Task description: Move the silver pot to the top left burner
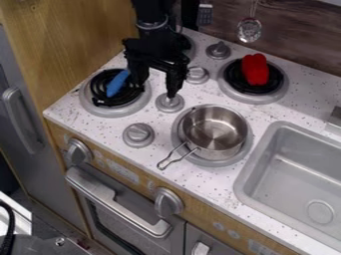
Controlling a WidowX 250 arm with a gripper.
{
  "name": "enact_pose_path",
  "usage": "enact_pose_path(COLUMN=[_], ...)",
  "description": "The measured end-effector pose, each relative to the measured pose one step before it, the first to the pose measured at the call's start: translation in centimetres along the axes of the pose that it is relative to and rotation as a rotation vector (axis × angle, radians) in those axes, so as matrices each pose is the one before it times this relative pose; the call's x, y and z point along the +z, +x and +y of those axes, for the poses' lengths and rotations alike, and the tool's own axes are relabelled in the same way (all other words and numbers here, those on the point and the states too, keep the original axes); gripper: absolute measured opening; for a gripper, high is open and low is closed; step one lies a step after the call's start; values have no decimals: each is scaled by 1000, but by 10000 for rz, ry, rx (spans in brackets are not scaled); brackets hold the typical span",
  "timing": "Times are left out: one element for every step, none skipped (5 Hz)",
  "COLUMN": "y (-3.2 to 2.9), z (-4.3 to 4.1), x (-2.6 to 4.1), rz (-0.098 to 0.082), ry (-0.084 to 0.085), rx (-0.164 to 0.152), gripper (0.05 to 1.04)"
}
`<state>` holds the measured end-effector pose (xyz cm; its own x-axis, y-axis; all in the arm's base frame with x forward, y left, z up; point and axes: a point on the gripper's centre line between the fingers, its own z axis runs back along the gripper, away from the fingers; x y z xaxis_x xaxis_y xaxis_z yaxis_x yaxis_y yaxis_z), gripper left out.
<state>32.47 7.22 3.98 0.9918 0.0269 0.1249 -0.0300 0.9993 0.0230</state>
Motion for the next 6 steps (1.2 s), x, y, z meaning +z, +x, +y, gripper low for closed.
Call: enact_pose_path(y=[-645,-1136,-517,-285,316,1738], z=[-124,-2352,-3946,-3435,-1873,-297], x=[-901,-279,293,-490,-1622,-3196], rz=[331,139,-102,-36,0,-16], ry=[-64,13,-93,-230,60,161], rx=[0,-507,-779,-298,110,408], gripper=[997,997,997,997,997,997])
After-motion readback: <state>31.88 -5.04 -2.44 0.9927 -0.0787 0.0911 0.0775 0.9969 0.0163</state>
